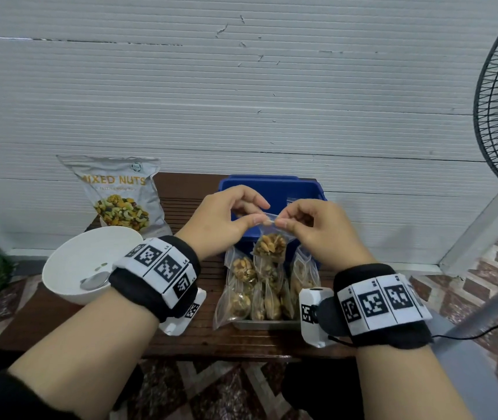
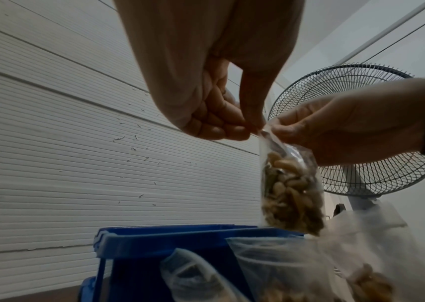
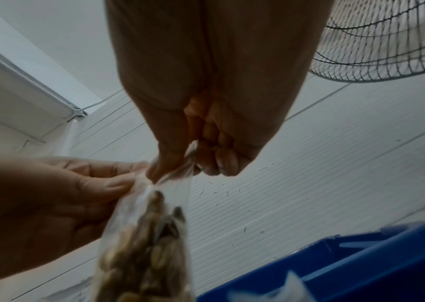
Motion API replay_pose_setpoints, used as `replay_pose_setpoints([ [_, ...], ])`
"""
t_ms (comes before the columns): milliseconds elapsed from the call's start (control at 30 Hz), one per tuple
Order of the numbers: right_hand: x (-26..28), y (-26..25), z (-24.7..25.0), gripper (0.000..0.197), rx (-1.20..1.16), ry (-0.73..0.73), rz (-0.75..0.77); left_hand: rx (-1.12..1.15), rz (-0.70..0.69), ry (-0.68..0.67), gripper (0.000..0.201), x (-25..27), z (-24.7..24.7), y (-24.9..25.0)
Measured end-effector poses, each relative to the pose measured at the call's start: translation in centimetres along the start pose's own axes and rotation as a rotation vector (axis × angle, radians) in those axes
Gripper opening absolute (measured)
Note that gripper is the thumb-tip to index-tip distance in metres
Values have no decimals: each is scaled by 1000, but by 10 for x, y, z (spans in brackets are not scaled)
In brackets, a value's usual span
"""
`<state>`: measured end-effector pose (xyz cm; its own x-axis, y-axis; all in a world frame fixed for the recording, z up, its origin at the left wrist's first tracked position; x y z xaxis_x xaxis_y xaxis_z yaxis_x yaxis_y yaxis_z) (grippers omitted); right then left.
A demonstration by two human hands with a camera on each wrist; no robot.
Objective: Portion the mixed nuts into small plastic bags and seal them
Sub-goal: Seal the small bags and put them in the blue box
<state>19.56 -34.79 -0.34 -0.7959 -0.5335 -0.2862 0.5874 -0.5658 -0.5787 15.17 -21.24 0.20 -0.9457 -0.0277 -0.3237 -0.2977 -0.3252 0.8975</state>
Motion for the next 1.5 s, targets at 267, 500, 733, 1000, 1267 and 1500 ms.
replay_pose_setpoints([
  [267, -1, -19, 64, 9, 152, 83, -19, 73, 96, 163, 10, -7, 37, -33],
  [500, -49, -24, 108, 10, 439, -29, 12, -59, 333, 380, 24, -16, 78, -94],
  [733, -110, 25, 47, 7, 717, -382, 0, -46, 367, 346, 40, -41, 70, -121],
  [1000, -143, 92, -34, 5, 932, -746, 15, -91, 356, 243, 48, -60, 53, -153],
  [1267, -155, 114, -71, 16, 1111, -888, 25, 22, 329, 267, 52, -60, 54, -157],
  [1500, -167, 120, -81, 10, 1236, -792, 48, 100, 349, 282, 51, -59, 53, -165],
])
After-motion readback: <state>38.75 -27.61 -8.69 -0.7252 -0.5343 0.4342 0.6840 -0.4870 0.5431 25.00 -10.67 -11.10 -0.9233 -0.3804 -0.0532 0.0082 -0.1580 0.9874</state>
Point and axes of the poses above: each hand's wrist, its own x-axis away from the middle knuckle, its own z-axis out of the back of the hand, y = z × x, the point moved 9 cm from there along -x, towards the middle knuckle, and after that the axes turned 14 degrees about x, right-handed, at the moved point
